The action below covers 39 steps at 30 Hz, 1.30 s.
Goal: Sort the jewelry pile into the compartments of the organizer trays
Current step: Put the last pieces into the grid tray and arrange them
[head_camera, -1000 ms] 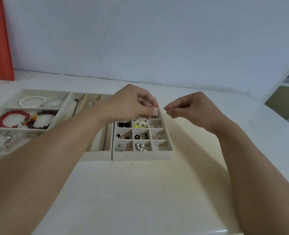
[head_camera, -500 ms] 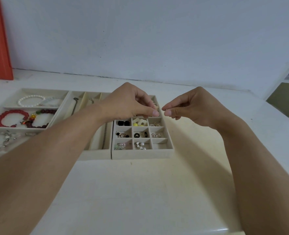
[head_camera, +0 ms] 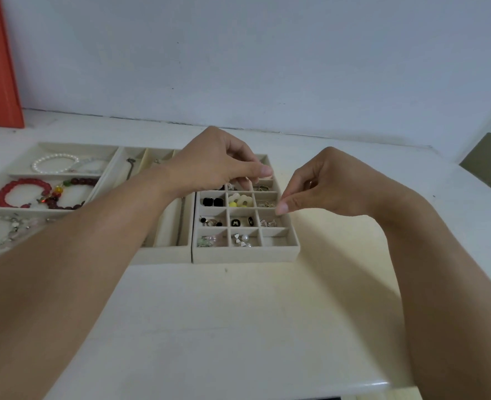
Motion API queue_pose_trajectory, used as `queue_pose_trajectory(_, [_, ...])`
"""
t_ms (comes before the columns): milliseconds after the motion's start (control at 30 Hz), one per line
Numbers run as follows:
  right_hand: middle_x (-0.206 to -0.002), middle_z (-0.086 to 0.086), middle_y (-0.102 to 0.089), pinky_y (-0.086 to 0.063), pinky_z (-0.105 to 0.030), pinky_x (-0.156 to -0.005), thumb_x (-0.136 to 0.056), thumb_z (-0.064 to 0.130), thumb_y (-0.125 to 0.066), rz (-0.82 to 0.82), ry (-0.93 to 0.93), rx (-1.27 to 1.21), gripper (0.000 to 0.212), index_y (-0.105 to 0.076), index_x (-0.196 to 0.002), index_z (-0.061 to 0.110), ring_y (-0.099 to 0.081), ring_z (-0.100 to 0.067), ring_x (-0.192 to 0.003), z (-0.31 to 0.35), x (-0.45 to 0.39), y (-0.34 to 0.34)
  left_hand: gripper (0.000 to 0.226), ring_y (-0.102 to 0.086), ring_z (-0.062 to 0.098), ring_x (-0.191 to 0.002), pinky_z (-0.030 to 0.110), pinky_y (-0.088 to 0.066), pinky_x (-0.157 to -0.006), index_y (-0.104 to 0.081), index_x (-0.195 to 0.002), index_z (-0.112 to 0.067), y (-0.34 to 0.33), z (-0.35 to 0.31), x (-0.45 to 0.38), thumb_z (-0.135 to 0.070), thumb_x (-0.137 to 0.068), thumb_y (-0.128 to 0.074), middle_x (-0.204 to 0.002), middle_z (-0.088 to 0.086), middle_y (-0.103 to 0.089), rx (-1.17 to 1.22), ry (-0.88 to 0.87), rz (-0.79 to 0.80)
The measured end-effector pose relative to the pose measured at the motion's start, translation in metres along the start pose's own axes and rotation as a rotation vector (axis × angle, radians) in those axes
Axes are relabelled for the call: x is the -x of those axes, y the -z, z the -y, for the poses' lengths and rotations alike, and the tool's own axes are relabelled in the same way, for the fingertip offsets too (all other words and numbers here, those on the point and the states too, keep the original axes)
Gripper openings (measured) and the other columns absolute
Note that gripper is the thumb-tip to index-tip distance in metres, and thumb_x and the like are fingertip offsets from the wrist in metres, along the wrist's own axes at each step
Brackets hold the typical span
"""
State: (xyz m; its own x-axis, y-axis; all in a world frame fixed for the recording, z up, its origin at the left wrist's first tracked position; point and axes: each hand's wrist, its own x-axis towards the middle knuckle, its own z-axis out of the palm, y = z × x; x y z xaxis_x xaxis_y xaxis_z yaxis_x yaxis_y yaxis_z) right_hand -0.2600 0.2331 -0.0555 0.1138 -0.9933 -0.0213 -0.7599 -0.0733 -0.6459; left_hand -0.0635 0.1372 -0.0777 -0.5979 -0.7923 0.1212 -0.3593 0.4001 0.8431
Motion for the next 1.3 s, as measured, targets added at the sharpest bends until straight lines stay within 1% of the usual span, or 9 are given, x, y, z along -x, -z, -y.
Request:
queue_pose_trajectory(67, [-0.047,0.014,-0.053,-0.028,-0.015,-0.045,-0.073,0.037,-0.087,0.071,-0.015,0.049,0.015,-0.081,-0.076,0.024,-0.036,-0.007,-0.043,0.004,0.001,-0.003,0.029,-0.072,0.007,-0.069,0.042,-0.057,-0.080,-0.078,-0.084,-0.012,0.000,-0.001,0.001,-0.039,-0.078,-0.083,-0.074,-0.003,-0.077,-0.006,0.007,-0.003])
queue_pose_trajectory(200, [-0.051,0.017,-0.057,-0.031,-0.009,-0.045,-0.080,0.033,-0.082,0.196,-0.038,0.128,0.009,-0.082,-0.087,0.027,-0.046,-0.001,-0.044,0.008,0.002,-0.005,0.031,-0.071,0.006,-0.068,0.034,-0.050,-0.069,-0.078,-0.082,-0.012,0.000,-0.003,0.002,-0.042,-0.077,-0.083,-0.074,-0.005,-0.076,-0.014,0.006,-0.020])
queue_pose_trajectory(333, [-0.060,0.013,-0.062,-0.034,-0.014,-0.051,-0.078,0.041,-0.082,0.247,-0.041,0.157,0.008,-0.081,-0.082,0.034,-0.046,-0.001,-0.051,0.009,0.002,-0.009,0.034,-0.074,0.011,-0.072,0.051,-0.057,-0.085,-0.078,-0.080,-0.011,0.000,-0.003,0.004,-0.044,-0.075,-0.083,-0.075,0.000,-0.077,-0.032,-0.002,-0.031])
queue_pose_trajectory(433, [-0.051,0.017,-0.055,-0.031,-0.014,-0.047,-0.075,0.046,-0.084,0.272,-0.032,0.206,0.017,-0.078,-0.077,0.029,-0.042,-0.003,-0.047,0.012,0.002,-0.013,0.034,-0.073,0.012,-0.072,0.058,-0.055,-0.089,-0.078,-0.078,-0.011,0.000,-0.003,0.004,-0.045,-0.075,-0.083,-0.075,0.001,-0.077,-0.030,-0.012,-0.027])
queue_pose_trajectory(700, [-0.051,0.014,-0.054,-0.031,-0.011,-0.042,-0.082,0.040,-0.080,0.278,-0.033,0.240,0.009,-0.080,-0.082,0.031,-0.045,-0.002,-0.042,0.013,0.001,-0.016,0.030,-0.071,0.007,-0.068,0.049,-0.056,-0.088,-0.078,-0.075,-0.014,0.000,-0.001,0.002,-0.044,-0.076,-0.083,-0.074,-0.001,-0.076,-0.033,-0.025,-0.022])
queue_pose_trajectory(833, [-0.050,0.019,-0.054,-0.032,-0.009,-0.042,-0.088,0.035,-0.075,0.290,-0.058,0.274,0.006,-0.080,-0.088,0.032,-0.047,0.001,-0.043,0.014,0.003,-0.017,0.030,-0.070,0.004,-0.069,0.036,-0.056,-0.087,-0.078,-0.078,-0.012,0.000,-0.002,0.002,-0.042,-0.077,-0.083,-0.073,-0.005,-0.076,-0.034,-0.022,-0.009])
queue_pose_trajectory(933, [-0.053,0.027,-0.058,-0.036,-0.007,-0.047,-0.092,0.030,-0.070,0.299,-0.049,0.350,0.010,-0.080,-0.093,0.034,-0.052,0.008,-0.050,0.017,0.004,-0.019,0.030,-0.070,0.002,-0.068,0.028,-0.057,-0.081,-0.078,-0.079,-0.011,0.001,-0.001,0.001,-0.040,-0.078,-0.082,-0.073,-0.005,-0.076,-0.030,-0.021,-0.001])
queue_pose_trajectory(1167, [-0.048,0.023,-0.053,-0.036,-0.010,-0.044,-0.089,0.022,-0.070,0.299,-0.033,0.420,0.017,-0.077,-0.084,0.036,-0.050,0.005,-0.047,0.021,0.005,-0.024,0.030,-0.068,0.000,-0.065,0.014,-0.050,-0.058,-0.077,-0.078,-0.012,0.001,0.002,-0.003,-0.041,-0.078,-0.082,-0.073,-0.006,-0.076,-0.036,-0.025,0.001])
queue_pose_trajectory(1300, [-0.047,0.024,-0.054,-0.036,-0.009,-0.044,-0.089,0.021,-0.070,0.289,-0.020,0.429,0.020,-0.077,-0.081,0.038,-0.052,0.008,-0.048,0.023,0.006,-0.024,0.031,-0.070,0.003,-0.069,0.026,-0.053,-0.070,-0.077,-0.079,-0.012,0.001,0.002,-0.002,-0.042,-0.078,-0.082,-0.075,-0.005,-0.077,-0.036,-0.021,0.011])
